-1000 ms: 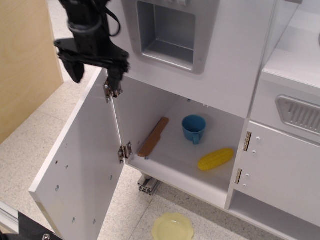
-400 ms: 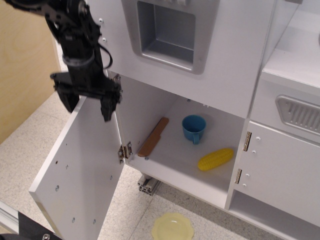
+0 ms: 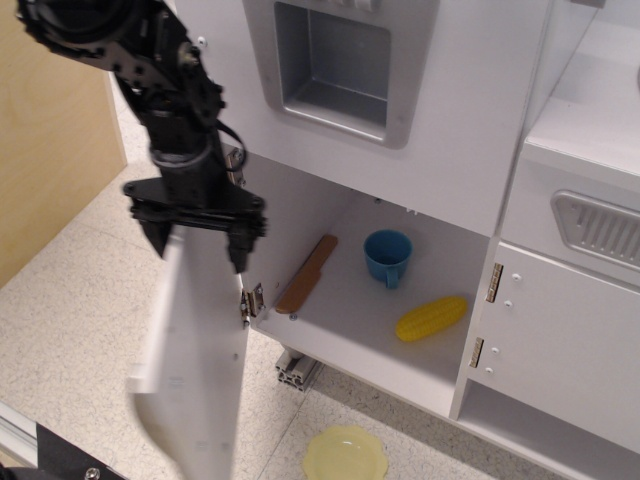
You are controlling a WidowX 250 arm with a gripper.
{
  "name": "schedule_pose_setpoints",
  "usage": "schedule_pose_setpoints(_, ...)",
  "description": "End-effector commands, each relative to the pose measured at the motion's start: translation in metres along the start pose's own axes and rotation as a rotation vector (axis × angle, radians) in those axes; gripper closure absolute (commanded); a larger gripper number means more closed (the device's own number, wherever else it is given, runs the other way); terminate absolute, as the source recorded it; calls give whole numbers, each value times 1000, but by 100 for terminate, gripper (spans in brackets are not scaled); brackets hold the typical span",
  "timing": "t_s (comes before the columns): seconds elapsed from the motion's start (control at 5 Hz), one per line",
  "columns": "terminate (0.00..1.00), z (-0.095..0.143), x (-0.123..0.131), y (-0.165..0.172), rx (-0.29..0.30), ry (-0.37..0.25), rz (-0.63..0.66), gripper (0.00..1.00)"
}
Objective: Close low fridge
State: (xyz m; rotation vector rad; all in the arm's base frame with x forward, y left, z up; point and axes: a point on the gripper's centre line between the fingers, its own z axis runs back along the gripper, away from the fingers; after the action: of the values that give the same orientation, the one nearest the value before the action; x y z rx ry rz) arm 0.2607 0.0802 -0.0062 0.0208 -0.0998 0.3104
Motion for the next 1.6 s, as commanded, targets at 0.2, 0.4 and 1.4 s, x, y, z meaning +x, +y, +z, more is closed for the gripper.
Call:
schedule_pose_setpoints(0.2, 0, 29, 20, -45, -64, -96, 74, 0)
schedule_pose_setpoints(0.4, 0, 48, 18, -57, -121, -102, 47, 0)
schedule_pose_setpoints(1.4, 0, 19, -29, 5, -59, -93, -152, 0)
